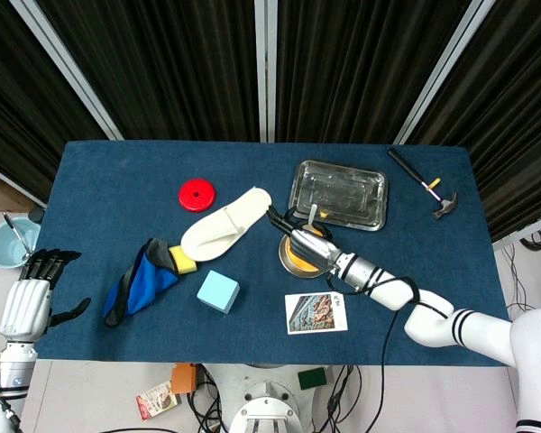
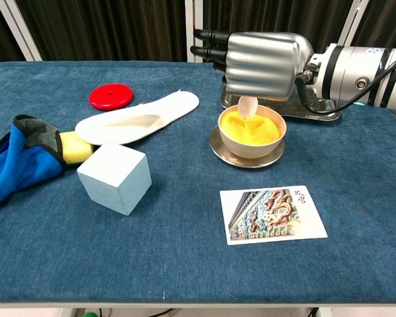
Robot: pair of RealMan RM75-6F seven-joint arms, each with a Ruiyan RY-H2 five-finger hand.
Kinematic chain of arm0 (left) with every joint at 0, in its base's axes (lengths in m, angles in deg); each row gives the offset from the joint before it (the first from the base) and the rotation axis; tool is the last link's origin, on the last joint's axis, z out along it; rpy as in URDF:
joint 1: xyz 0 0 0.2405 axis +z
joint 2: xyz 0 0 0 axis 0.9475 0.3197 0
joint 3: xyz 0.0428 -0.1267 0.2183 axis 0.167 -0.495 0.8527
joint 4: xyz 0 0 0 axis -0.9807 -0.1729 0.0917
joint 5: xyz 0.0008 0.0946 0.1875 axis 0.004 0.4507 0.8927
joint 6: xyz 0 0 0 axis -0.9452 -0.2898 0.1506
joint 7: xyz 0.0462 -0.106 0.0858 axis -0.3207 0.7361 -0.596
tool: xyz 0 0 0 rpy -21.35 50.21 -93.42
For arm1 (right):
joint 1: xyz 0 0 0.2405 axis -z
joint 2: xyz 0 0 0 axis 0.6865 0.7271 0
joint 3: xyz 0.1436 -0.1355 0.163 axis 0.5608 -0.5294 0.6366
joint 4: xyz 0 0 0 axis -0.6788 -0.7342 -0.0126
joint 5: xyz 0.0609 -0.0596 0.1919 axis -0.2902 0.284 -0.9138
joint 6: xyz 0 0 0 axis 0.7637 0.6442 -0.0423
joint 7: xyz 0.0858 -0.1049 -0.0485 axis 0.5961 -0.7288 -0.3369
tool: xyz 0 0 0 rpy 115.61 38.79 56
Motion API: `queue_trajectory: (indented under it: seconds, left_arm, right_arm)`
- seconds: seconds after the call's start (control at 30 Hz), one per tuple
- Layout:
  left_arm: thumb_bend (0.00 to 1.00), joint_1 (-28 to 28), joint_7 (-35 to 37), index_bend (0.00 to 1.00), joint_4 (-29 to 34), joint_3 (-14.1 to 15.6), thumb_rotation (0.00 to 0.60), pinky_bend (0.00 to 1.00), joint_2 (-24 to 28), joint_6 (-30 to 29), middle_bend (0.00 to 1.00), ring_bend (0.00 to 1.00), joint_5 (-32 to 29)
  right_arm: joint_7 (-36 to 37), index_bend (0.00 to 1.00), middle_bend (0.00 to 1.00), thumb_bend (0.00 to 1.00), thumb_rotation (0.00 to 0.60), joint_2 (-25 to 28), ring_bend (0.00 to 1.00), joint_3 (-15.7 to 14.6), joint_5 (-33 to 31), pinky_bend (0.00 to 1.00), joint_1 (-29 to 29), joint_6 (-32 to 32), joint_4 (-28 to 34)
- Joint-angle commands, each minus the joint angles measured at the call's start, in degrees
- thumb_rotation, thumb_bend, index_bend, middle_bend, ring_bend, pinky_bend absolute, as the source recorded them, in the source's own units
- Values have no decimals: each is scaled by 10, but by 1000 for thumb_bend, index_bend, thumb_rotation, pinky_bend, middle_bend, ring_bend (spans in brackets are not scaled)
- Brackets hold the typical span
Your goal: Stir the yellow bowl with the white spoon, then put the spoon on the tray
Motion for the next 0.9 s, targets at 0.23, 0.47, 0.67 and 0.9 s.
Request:
queue_trajectory:
  seconds: [0.23,0.47,0.67,0.9]
  left_arm:
    - [145,-1,2,227,-4,0,594,113,-2,5,208,133,-2]
    - [145,-2,1,227,-1,-2,598,112,1,5,209,133,-3]
    - [145,-6,-4,227,3,-3,596,113,2,11,209,133,-3]
    - [144,-12,-15,227,15,-5,596,113,7,16,209,133,-2]
  right_arm:
    - [-10,791,321,477,600,-13,0,-14,24,0,-2,1,-22]
    - [33,789,319,477,600,-16,0,18,-16,0,22,43,-21]
    - [118,766,311,477,600,-24,0,48,-97,0,60,65,-2]
    - [245,764,305,477,600,-36,0,86,-202,0,92,64,7]
